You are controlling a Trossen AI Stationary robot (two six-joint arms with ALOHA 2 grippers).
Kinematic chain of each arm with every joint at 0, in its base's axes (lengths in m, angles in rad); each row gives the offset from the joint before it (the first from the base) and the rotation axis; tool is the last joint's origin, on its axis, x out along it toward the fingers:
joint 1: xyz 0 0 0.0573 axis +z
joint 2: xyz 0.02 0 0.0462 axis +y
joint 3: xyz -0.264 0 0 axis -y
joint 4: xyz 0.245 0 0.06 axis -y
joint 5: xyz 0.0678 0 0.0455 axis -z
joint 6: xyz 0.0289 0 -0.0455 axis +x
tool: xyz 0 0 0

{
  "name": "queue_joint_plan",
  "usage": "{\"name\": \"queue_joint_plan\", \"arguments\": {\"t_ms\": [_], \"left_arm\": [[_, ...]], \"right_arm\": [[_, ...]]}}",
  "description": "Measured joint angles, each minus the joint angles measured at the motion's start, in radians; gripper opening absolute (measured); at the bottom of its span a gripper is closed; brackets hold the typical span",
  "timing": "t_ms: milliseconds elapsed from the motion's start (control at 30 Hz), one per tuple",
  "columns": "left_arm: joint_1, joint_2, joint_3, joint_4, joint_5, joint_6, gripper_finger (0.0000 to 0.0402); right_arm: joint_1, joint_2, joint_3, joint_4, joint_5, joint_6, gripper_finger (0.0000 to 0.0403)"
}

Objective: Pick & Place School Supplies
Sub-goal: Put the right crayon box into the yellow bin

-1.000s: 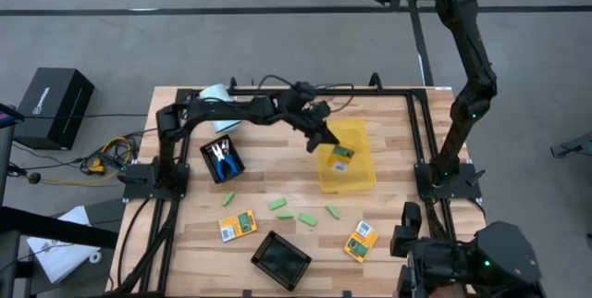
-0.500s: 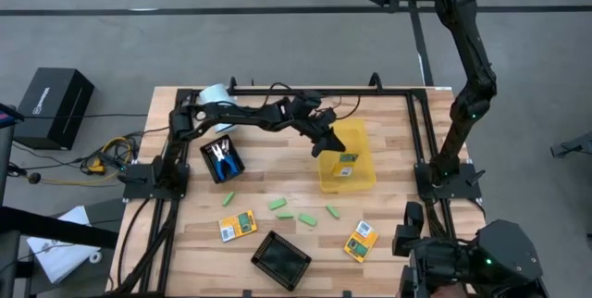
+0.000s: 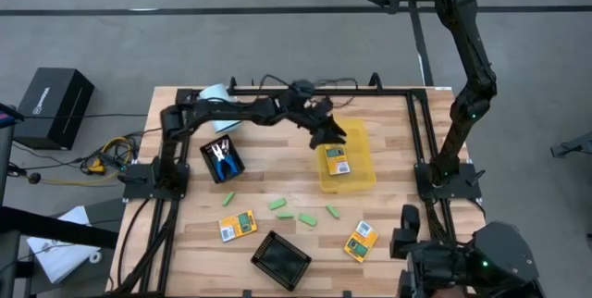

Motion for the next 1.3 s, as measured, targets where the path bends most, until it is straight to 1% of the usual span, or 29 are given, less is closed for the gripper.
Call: {"name": "queue_joint_plan", "arguments": {"t_ms": [100,167,267,367,433,467,567,633,767,933,1000,1067,1167,1300], "left_arm": [[0.046,-0.093,0.0,-0.019,-0.03,0.0,0.0192],[0.084,-0.174,0.001,-0.057,-0.051,0.017,0.0183],[0.139,-0.309,0.003,-0.205,-0.108,0.11,0.0167],[0.178,-0.428,0.002,-0.372,-0.203,0.233,0.0151],[0.197,-0.491,0.002,-0.457,-0.259,0.276,0.0143],[0.206,-0.52,0.002,-0.501,-0.27,0.28,0.014],[0.222,-0.588,0.002,-0.594,-0.282,0.28,0.0135],[0.221,-0.623,0.0,-0.645,-0.309,0.282,0.0134],[0.217,-0.69,0.0,-0.694,-0.32,0.295,0.0135],[0.221,-0.755,-0.014,-0.715,-0.323,0.341,0.0136],[0.221,-0.783,-0.032,-0.723,-0.322,0.342,0.0136],[0.22,-0.818,-0.06,-0.731,-0.309,0.341,0.0136],[0.218,-0.87,-0.108,-0.727,-0.268,0.333,0.0137],[0.218,-0.94,-0.169,-0.727,-0.242,0.303,0.0138]], "right_arm": [[0.028,-0.001,0.0,-0.033,-0.016,-0.004,0.0165],[0.061,-0.003,0.0,-0.091,-0.016,-0.043,0.0163],[0.119,-0.008,0.0,-0.212,-0.01,-0.119,0.016],[0.201,-0.009,0.0,-0.366,0.027,-0.199,0.0156],[0.267,-0.009,-0.001,-0.481,0.082,-0.263,0.0154],[0.304,-0.009,-0.001,-0.533,0.127,-0.297,0.0153],[0.43,-0.009,-0.001,-0.643,0.31,-0.349,0.0152],[0.51,-0.009,-0.001,-0.694,0.408,-0.342,0.0153],[0.651,-0.009,-0.001,-0.793,0.502,-0.269,0.0154],[0.845,-0.042,-0.001,-0.813,0.747,-0.118,0.0146],[0.912,-0.065,-0.032,-0.796,0.841,-0.027,0.0142],[0.988,-0.105,-0.109,-0.764,0.945,0.086,0.014],[1.124,-0.184,-0.294,-0.661,1.097,0.295,0.0137],[1.298,-0.312,-0.588,-0.396,1.248,0.565,0.0137]]}}
